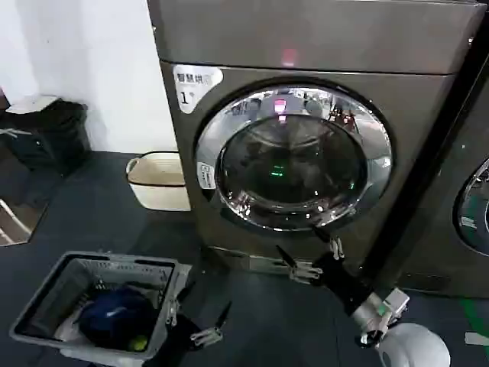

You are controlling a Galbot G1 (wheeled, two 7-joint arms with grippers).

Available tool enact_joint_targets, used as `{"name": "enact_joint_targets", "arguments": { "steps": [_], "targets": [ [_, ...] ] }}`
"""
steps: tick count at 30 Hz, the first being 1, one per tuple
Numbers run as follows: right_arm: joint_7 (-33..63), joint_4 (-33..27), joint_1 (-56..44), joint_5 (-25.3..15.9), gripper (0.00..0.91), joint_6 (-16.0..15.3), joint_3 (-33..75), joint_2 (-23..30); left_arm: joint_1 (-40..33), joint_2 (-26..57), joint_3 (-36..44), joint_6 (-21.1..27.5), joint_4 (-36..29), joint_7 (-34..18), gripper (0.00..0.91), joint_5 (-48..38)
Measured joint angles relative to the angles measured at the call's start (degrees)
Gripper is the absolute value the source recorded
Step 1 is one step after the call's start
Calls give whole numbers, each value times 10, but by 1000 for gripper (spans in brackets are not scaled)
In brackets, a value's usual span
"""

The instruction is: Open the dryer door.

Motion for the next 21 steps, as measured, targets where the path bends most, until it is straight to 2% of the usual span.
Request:
{"name": "enact_joint_targets", "arguments": {
  "steps": [11, 21],
  "targets": [
    [13, -47, 69, 18, 907, 7, -48, -37, 10, -2, 7, 3, -7, -8, 907, 7],
    [34, -103, 174, 23, 907, -2, -132, -33, 12, 1, 7, 21, -14, -19, 907, 20]
  ]
}}
